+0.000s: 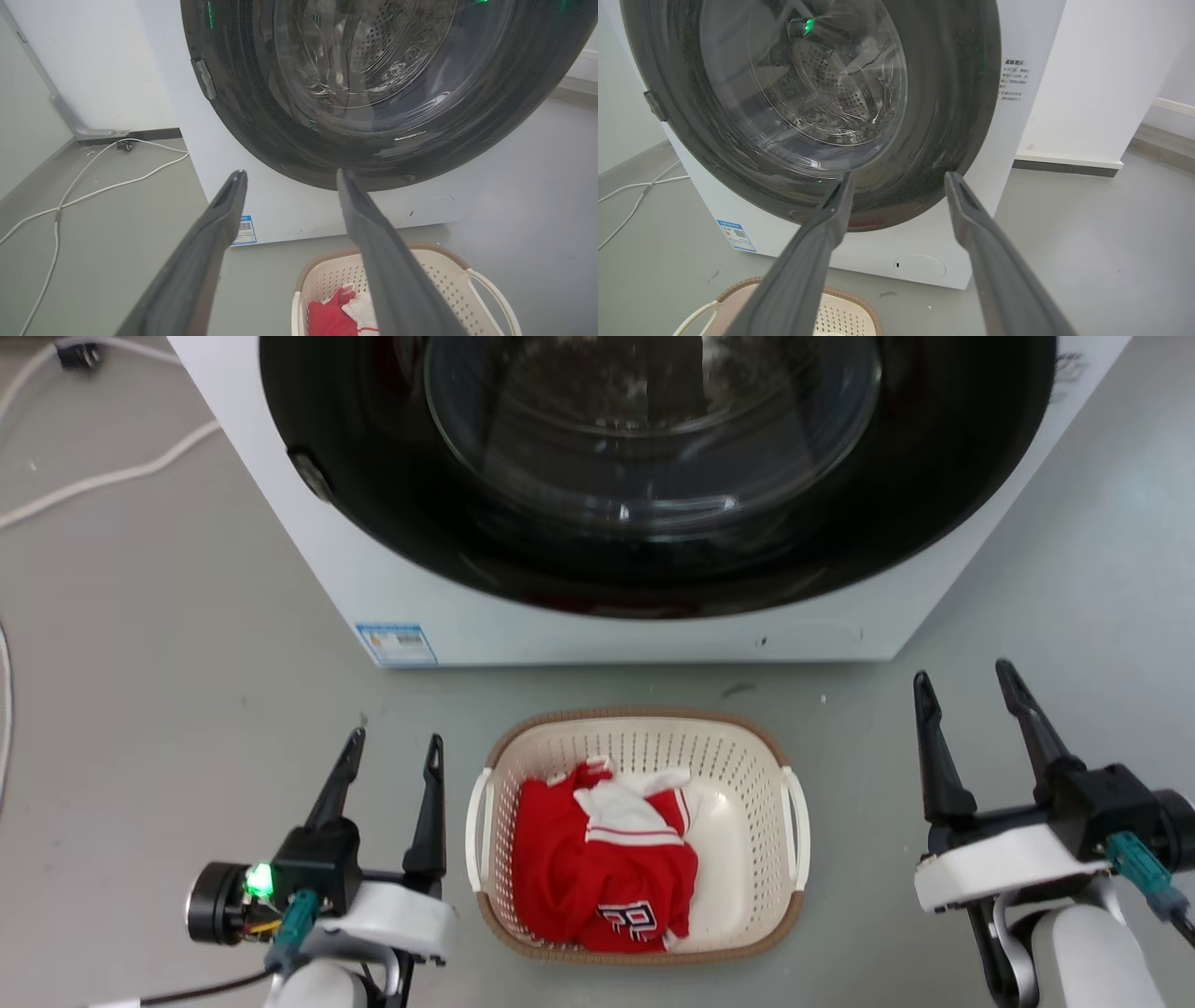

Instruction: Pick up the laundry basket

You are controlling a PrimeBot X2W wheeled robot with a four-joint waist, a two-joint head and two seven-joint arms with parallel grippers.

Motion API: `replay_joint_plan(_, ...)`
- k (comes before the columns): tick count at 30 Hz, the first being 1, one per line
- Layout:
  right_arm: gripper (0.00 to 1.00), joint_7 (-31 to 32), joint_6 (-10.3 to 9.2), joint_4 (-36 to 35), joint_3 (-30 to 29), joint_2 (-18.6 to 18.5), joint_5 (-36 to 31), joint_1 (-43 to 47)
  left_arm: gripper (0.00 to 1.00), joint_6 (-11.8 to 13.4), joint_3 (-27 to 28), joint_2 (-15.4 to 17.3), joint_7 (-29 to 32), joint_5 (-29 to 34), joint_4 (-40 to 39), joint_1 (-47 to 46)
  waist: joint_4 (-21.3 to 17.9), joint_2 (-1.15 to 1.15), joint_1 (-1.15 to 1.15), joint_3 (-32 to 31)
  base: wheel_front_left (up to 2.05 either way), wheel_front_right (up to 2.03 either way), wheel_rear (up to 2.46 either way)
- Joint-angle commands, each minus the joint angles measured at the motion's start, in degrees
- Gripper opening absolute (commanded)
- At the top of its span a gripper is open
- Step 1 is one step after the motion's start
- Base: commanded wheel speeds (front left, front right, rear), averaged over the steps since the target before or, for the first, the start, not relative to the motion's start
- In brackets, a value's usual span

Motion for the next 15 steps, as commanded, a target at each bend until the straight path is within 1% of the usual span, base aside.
replay_joint_plan(1,1.0,-0.1,-0.02,0.9,-0.1,-0.1,-0.8,-2.1,1.0,-0.1,0.7,0.3,-0.1,0.0,1.1,-2.2,0.1,0.0,0.0,6.1,0.0,0.0,0.0)
replay_joint_plan(4,1.0,0.0,-0.02,3.6,0.6,0.0,0.1,-4.9,1.0,-0.1,0.8,1.4,-0.1,1.2,3.7,-5.6,0.0,0.0,0.0,9.7,0.0,0.0,0.0)
replay_joint_plan(6,1.0,0.2,-0.02,5.3,1.2,-0.1,0.3,-7.6,1.0,0.7,-0.2,3.0,-0.1,3.6,4.8,-8.4,-0.2,0.0,0.0,12.5,0.0,0.0,0.0)
replay_joint_plan(9,1.0,0.7,-0.02,8.4,1.8,0.0,0.0,-10.7,1.0,0.8,-0.9,3.4,-0.1,3.5,7.6,-11.7,-0.4,0.0,0.0,16.1,0.0,0.0,0.0)
replay_joint_plan(11,1.0,1.5,-0.02,10.6,2.9,0.0,0.2,-13.7,1.0,0.8,-1.1,4.9,-0.1,4.2,9.0,-14.6,-1.0,0.0,0.0,18.7,0.0,0.0,0.0)
replay_joint_plan(15,1.0,2.6,-0.02,16.1,4.1,-0.1,1.4,-19.1,1.0,-1.1,-2.4,6.0,-0.1,3.4,14.3,-19.2,-1.9,0.0,0.0,23.1,0.0,0.0,0.0)
